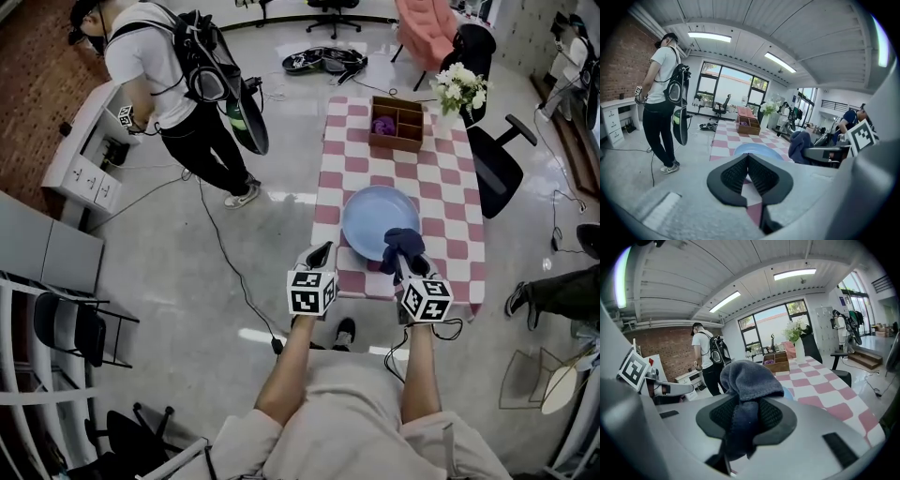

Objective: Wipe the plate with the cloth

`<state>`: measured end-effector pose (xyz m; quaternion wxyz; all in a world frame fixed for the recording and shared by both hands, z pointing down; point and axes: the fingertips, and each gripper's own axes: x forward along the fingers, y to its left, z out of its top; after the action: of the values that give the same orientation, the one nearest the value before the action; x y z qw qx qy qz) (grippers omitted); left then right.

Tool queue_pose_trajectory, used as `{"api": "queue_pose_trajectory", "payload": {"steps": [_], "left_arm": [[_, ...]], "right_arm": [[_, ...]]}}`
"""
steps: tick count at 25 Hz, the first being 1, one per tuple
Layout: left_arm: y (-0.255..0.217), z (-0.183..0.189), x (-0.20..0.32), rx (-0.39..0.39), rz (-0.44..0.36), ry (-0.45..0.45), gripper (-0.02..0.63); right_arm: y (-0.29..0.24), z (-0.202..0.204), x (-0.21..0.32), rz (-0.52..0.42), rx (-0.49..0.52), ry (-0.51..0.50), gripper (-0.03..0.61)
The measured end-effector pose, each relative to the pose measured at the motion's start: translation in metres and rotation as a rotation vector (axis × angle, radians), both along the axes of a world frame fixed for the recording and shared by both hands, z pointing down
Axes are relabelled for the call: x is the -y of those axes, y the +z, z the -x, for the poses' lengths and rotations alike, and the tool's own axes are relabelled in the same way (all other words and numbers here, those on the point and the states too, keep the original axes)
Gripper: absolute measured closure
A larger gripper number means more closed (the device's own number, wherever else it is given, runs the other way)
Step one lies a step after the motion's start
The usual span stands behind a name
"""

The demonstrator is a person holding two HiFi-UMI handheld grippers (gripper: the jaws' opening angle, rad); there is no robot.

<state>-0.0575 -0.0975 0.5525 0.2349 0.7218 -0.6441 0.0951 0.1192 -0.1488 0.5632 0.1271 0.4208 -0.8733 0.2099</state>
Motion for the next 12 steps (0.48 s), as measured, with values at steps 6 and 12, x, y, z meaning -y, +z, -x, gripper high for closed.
{"api": "queue_pose_trajectory", "payload": {"steps": [6, 12], "left_arm": [[0.017, -0.003, 0.005, 0.031, 0.058, -0.019, 0.603], [0.027, -0.021, 0.012, 0.056, 0.108, 0.03, 0.603]], "right_arm": [[0.021, -0.015, 0.01, 0.05, 0.037, 0.012, 0.462], [0.032, -0.032, 0.01, 0.085, 0.091, 0.056, 0.463]]}}
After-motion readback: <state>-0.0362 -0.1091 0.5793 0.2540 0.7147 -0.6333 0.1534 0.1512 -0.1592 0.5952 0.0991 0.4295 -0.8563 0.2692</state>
